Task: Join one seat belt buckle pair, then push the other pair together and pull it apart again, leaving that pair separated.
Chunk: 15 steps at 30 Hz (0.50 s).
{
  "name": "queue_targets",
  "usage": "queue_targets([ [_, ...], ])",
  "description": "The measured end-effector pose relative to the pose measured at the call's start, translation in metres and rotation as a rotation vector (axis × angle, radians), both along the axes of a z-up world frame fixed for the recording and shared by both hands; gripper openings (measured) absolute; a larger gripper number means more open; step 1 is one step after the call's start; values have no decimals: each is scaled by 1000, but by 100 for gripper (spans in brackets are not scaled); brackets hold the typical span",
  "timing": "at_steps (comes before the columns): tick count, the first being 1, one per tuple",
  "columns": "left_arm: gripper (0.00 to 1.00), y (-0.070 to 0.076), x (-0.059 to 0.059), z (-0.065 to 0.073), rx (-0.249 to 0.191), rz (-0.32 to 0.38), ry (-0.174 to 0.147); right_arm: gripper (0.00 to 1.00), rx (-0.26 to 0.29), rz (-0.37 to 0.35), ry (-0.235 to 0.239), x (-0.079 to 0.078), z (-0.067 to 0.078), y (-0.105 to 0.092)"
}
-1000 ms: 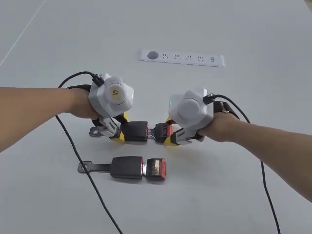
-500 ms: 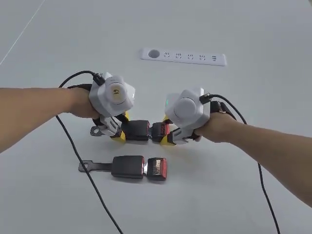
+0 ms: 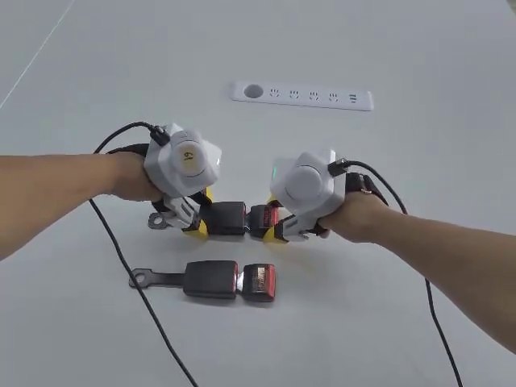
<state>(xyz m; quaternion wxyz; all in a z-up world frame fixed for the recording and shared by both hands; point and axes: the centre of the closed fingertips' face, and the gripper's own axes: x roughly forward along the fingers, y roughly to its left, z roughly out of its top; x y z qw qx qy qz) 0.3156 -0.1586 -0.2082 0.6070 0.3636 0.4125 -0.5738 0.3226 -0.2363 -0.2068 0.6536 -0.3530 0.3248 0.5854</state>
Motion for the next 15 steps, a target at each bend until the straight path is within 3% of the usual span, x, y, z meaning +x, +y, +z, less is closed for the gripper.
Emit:
queue_targets([
  [15, 29, 0, 1, -2, 2, -3, 8, 28, 7, 9, -5, -2, 2, 1],
])
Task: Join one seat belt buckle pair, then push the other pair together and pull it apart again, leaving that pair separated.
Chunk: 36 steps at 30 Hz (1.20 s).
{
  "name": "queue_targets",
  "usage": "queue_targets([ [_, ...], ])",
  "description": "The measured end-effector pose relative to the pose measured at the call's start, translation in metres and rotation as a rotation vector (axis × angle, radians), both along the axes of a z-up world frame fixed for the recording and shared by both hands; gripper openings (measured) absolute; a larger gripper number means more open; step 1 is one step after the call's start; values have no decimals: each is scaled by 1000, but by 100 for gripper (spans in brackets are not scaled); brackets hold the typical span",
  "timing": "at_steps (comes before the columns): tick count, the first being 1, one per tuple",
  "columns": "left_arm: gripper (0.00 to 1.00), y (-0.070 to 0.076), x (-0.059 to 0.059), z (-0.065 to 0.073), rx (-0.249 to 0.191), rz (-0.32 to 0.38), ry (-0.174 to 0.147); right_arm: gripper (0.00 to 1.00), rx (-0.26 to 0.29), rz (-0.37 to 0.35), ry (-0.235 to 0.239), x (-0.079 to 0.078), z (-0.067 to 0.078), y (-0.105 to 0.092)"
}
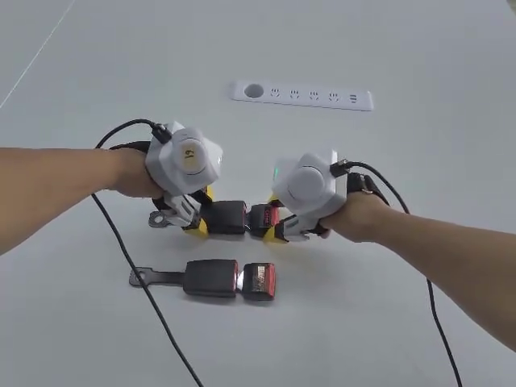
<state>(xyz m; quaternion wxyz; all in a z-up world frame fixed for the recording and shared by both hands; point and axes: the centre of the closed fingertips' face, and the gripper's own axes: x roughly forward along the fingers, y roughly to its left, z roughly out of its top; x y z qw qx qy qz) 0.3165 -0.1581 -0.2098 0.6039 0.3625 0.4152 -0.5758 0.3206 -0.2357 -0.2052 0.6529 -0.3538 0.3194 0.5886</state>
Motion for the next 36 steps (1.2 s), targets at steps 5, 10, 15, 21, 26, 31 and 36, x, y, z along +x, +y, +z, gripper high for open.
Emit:
queue_targets([
  [5, 29, 2, 2, -1, 9, 2, 3, 29, -4, 9, 2, -1, 0, 0],
  [10, 29, 0, -1, 1, 17, -4, 5, 29, -13, 28, -6, -1, 0, -2],
  [15, 29, 1, -1, 0, 23, -7, 6, 29, -30, 33, -3, 1, 0, -14],
  [21, 30, 2, 1, -2, 40, -21, 7, 29, -29, 32, -5, 0, 0, -18],
  [26, 30, 3, 3, -4, 48, -21, 4, 30, -37, 39, -12, 0, -1, -18],
  [31, 30, 0, -1, 1, 54, -23, 4, 30, -36, 42, -8, 2, -2, -18],
  [36, 30, 1, -1, -1, 49, -18, 4, 30, -37, 45, -9, 1, -1, -19],
])
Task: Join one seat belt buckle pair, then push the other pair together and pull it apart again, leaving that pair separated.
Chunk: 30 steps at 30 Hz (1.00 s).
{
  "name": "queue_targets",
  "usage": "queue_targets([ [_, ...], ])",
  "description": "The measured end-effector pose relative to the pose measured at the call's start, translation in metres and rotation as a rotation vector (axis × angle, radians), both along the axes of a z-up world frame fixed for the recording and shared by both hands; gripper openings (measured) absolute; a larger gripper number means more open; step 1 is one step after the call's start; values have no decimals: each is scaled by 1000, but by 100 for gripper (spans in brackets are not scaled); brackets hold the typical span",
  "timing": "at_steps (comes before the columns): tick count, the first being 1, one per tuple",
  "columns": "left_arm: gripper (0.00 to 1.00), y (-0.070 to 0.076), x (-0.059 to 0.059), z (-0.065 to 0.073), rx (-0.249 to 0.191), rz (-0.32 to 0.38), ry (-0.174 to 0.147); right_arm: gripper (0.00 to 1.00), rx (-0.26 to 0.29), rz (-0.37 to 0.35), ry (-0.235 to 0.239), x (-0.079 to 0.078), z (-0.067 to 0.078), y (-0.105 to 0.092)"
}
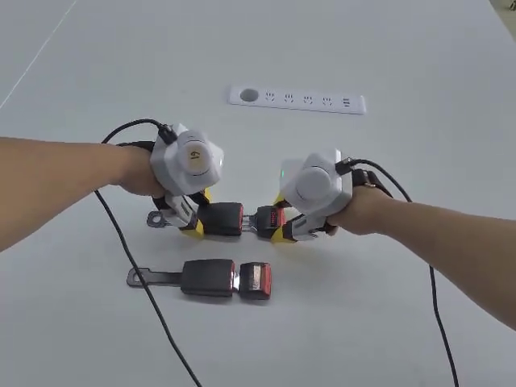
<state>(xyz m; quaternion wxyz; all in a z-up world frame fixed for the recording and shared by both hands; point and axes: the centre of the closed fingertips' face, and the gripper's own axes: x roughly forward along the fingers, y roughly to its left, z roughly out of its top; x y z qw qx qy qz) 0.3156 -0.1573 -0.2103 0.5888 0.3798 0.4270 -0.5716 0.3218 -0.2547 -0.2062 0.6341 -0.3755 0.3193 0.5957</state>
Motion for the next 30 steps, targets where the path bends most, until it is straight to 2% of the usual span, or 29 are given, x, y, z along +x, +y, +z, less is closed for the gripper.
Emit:
queue_targets([
  [6, 30, -1, -1, 2, 0, 1, -1, 30, -7, 0, -1, 1, -2, -3],
  [10, 30, 0, 2, -2, 2, 0, -2, 30, -14, 0, 1, -1, 0, -7],
  [17, 30, 0, 1, -2, 4, 1, -2, 31, -33, -9, 6, 4, -3, -23],
  [23, 31, 2, 3, -3, 7, 1, -4, 31, -44, -2, 10, -2, -1, -32],
  [30, 31, 0, -1, -2, 13, -1, -7, 31, -55, -6, 14, 0, -1, -39],
])
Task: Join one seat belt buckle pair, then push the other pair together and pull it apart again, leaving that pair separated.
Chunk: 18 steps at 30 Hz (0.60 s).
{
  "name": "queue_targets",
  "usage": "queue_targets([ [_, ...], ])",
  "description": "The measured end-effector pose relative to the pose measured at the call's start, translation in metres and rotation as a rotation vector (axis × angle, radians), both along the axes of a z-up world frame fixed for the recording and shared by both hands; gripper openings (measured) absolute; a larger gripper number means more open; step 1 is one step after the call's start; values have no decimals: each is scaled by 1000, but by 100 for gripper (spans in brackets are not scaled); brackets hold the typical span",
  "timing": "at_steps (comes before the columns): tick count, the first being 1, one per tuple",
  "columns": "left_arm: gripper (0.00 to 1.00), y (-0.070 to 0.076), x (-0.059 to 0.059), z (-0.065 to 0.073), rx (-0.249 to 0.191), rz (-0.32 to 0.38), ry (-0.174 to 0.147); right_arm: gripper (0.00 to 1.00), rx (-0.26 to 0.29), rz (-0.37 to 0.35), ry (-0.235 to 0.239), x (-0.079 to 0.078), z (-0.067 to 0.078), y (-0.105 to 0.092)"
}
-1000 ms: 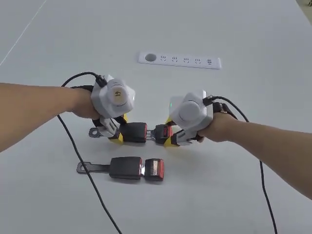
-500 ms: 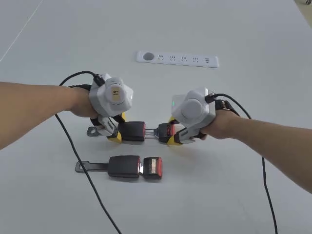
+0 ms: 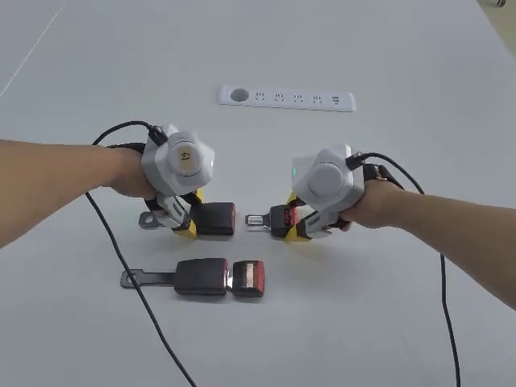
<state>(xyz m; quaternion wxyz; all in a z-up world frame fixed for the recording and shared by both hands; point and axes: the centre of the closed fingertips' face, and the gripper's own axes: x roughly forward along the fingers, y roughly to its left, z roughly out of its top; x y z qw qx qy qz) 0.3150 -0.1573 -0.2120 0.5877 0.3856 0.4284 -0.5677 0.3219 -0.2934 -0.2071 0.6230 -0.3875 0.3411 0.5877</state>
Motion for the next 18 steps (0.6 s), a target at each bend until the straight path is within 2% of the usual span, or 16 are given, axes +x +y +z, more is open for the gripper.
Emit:
queue_targets([
  [7, 31, 0, 2, -2, -1, 7, -2, 31, -10, -8, 2, -1, 0, -8],
  [10, 31, -2, -1, 2, 2, 5, -4, 31, -13, -14, 4, -2, -1, -12],
  [18, 32, 0, 1, -2, 15, -4, -7, 32, -26, -19, 10, -2, -2, -24],
])
